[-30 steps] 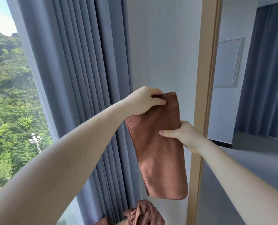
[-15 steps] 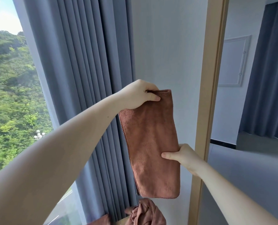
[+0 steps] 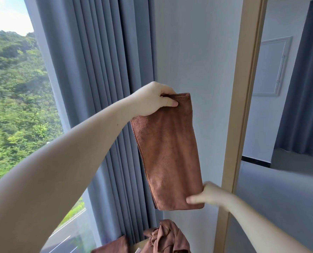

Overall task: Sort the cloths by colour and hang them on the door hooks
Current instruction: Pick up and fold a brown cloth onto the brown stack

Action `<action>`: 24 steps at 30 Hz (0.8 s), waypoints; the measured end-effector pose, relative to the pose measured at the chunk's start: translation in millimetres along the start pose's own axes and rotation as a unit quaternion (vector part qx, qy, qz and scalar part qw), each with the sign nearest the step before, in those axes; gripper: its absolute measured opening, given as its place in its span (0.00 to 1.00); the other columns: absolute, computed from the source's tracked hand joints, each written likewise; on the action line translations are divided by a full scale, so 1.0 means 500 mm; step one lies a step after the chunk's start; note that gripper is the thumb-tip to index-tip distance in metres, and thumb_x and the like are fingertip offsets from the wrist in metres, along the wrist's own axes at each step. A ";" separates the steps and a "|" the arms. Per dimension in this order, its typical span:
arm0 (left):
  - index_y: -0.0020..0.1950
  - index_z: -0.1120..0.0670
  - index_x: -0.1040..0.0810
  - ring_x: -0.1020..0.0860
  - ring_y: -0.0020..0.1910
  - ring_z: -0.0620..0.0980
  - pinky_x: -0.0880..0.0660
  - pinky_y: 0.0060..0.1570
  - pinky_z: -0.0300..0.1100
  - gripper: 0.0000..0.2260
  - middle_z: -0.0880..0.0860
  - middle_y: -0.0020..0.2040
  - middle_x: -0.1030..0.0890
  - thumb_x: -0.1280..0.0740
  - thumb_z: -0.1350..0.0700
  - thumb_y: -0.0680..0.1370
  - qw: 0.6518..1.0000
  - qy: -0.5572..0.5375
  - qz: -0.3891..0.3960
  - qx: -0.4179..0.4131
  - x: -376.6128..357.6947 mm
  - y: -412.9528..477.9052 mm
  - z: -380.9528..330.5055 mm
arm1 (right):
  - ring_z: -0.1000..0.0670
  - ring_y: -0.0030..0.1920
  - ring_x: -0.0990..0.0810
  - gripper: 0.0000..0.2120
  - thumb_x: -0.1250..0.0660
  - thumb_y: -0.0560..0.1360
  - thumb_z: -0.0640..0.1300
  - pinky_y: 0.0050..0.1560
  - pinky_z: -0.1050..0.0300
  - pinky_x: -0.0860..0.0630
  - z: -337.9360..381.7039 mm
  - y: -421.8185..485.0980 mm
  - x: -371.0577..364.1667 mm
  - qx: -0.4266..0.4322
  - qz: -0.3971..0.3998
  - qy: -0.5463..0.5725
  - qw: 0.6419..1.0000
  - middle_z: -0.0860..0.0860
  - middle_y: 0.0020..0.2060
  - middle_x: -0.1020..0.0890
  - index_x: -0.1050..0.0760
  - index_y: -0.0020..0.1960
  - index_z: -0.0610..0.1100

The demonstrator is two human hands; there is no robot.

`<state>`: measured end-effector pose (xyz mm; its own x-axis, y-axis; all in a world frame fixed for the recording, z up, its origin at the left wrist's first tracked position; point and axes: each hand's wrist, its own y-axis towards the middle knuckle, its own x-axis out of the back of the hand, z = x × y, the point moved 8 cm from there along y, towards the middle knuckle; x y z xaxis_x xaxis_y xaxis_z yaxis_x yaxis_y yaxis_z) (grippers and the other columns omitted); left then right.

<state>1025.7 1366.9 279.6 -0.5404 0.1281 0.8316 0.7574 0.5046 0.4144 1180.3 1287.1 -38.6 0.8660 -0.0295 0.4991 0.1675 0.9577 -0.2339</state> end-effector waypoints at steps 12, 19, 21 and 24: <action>0.57 0.50 0.17 0.19 0.47 0.43 0.24 0.46 0.35 0.10 0.45 0.48 0.16 0.31 0.46 0.81 1.000 0.021 0.008 -0.003 -0.038 -0.005 0.010 | 0.54 0.48 0.13 0.02 0.27 0.78 0.46 0.50 0.62 0.18 0.400 -0.114 0.213 0.307 -0.272 0.178 0.894 0.54 0.43 0.12 0.17 0.48 0.49; 0.59 0.47 0.17 0.18 0.48 0.45 0.21 0.54 0.43 0.11 0.46 0.50 0.16 0.29 0.44 0.79 1.000 0.016 0.011 0.005 -0.032 -0.019 0.009 | 0.55 0.47 0.13 0.07 0.25 0.76 0.44 0.49 0.61 0.17 0.388 -0.100 0.165 0.285 -0.200 0.133 0.928 0.54 0.46 0.12 0.18 0.54 0.49; 0.60 0.47 0.18 0.18 0.48 0.43 0.20 0.54 0.43 0.15 0.45 0.50 0.16 0.27 0.42 0.77 0.999 0.017 0.032 0.013 -0.034 -0.027 0.014 | 0.57 0.46 0.14 0.02 0.27 0.78 0.45 0.48 0.62 0.18 0.386 -0.104 0.175 0.292 -0.230 0.129 0.919 0.55 0.44 0.12 0.17 0.50 0.51; 0.56 0.49 0.17 0.16 0.47 0.46 0.18 0.53 0.45 0.20 0.46 0.48 0.14 0.22 0.40 0.70 0.980 0.111 0.155 0.055 -0.060 -0.047 0.051 | 0.60 0.43 0.16 0.04 0.30 0.80 0.50 0.47 0.62 0.20 0.381 -0.103 0.191 0.294 -0.280 0.103 0.908 0.57 0.43 0.14 0.18 0.48 0.51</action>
<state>1014.7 1373.1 235.7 -0.1875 0.1069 0.9764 0.8222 0.5610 0.0965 1164.7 1289.2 179.9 0.8025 -0.5543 0.2207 0.3813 0.7609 0.5250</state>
